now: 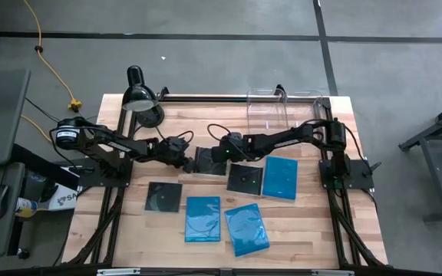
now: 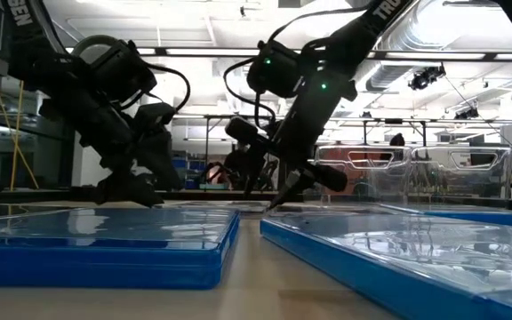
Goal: Pick & place jewel cases by type
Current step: Put the top black CD case into the right transparent bin
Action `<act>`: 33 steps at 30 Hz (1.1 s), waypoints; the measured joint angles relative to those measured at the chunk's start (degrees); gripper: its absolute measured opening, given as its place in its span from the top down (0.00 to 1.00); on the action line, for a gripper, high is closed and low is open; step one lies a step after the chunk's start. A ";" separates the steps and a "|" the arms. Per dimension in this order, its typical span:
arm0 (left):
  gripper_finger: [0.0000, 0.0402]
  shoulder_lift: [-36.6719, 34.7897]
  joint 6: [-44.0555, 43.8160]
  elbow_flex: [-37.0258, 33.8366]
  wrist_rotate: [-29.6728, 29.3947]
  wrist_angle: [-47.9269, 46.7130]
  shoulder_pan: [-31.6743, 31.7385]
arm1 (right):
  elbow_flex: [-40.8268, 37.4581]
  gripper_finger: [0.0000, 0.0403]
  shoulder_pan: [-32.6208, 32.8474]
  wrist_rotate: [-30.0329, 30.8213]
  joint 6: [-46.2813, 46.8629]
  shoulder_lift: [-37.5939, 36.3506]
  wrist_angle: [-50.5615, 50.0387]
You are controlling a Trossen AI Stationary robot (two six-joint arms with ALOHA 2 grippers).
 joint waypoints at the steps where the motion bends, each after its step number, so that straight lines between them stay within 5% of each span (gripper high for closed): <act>1: 0.41 0.00 -0.77 0.00 0.05 0.16 0.00 | -0.15 0.51 0.03 -0.02 0.01 0.00 0.30; 33: 0.41 0.04 -1.39 -0.04 -0.04 0.36 -0.15 | -0.71 0.50 -0.59 -1.13 -6.29 -3.76 5.85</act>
